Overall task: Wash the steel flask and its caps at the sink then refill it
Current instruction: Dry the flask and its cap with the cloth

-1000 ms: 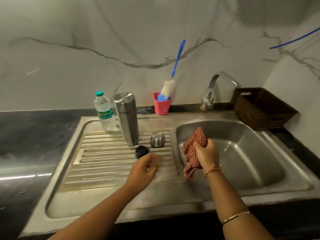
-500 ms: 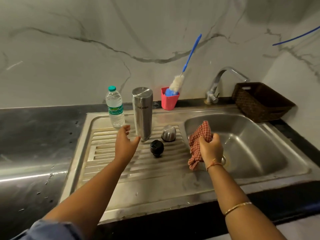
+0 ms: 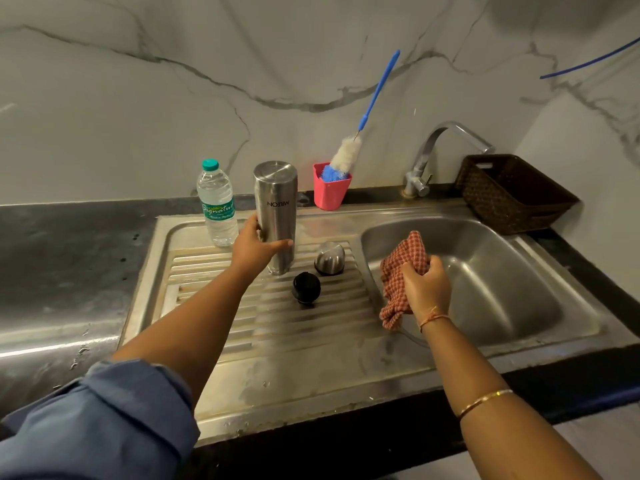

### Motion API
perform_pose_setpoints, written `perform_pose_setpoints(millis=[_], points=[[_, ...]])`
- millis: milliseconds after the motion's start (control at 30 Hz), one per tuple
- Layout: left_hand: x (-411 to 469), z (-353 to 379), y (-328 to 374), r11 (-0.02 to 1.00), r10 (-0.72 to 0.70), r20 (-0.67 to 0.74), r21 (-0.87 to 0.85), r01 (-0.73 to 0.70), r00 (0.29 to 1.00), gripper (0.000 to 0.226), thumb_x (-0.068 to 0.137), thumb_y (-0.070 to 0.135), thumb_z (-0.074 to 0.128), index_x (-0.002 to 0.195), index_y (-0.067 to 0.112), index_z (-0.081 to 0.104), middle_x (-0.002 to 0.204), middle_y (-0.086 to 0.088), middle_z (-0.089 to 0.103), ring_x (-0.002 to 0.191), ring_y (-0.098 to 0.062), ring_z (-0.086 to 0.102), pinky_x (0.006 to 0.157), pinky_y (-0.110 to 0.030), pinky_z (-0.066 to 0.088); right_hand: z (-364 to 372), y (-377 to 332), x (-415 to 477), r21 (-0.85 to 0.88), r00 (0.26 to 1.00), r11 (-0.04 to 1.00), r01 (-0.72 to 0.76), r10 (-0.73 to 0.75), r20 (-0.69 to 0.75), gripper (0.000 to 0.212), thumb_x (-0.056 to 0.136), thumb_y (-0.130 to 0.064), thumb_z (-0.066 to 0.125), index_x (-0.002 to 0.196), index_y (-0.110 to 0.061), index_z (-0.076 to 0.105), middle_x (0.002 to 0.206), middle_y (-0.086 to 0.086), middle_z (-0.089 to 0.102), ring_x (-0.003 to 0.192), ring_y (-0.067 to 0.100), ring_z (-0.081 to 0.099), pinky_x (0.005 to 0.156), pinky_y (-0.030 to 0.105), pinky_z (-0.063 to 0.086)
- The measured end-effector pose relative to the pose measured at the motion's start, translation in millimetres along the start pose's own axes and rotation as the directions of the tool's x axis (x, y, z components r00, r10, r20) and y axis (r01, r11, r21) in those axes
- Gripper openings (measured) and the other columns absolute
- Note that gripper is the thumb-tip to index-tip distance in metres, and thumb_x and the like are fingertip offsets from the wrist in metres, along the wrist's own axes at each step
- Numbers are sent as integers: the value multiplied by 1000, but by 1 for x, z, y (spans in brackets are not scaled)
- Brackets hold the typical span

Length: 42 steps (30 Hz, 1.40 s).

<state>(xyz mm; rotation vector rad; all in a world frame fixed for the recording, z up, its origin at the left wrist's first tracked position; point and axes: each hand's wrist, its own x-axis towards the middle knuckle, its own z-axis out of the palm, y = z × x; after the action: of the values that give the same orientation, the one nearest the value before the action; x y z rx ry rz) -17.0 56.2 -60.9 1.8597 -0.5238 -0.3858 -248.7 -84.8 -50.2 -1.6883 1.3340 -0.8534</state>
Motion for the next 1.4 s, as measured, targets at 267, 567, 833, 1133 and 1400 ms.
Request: perform_pose_setpoints(millis=[267, 567, 833, 1133, 1400], points=[[-26, -16, -6, 999, 8, -167, 37, -2, 986, 76, 65, 23, 86, 129, 18, 47, 124, -2, 56, 106, -20, 57, 89, -38, 50, 7, -4, 3, 13, 1000, 1000, 17, -17, 3, 16, 87, -18, 56, 90, -3, 53, 73, 1, 54, 68, 23, 55, 66, 40, 50], [-74, -32, -19, 997, -37, -388, 45, 59, 921, 76, 59, 39, 87, 119, 27, 42, 118, -5, 52, 100, -23, 57, 85, -46, 53, 21, -3, 4, 65, 999, 997, 41, -43, 33, 13, 87, -20, 56, 85, -10, 49, 71, -1, 53, 71, 26, 57, 63, 37, 49], [-110, 1, -5, 998, -68, -472, -16, 69, 879, 63, 63, 42, 83, 107, 31, 39, 113, -4, 55, 95, -21, 58, 80, -41, 52, 7, 4, 22, 84, 983, 991, 105, -116, 145, 12, 88, -21, 54, 90, -10, 48, 70, -5, 49, 71, 21, 53, 61, 31, 44], [-158, 86, 27, 979, -190, -599, -178, 102, 778, 61, 67, 35, 84, 107, 23, 39, 108, -4, 55, 92, -21, 55, 77, -32, 43, -38, 29, 69, 150, 915, 982, 116, -164, 369, 12, 89, -23, 56, 89, -12, 51, 77, -2, 58, 73, 19, 58, 65, 31, 48], [-154, 179, 60, 898, -302, -520, -437, 55, 799, 60, 69, 25, 83, 111, 21, 40, 109, -4, 57, 102, -23, 59, 92, -41, 50, -77, 51, 118, 197, 827, 979, 51, -152, 542, 11, 87, -18, 58, 96, -13, 54, 91, 4, 64, 80, 18, 64, 66, 29, 52]])
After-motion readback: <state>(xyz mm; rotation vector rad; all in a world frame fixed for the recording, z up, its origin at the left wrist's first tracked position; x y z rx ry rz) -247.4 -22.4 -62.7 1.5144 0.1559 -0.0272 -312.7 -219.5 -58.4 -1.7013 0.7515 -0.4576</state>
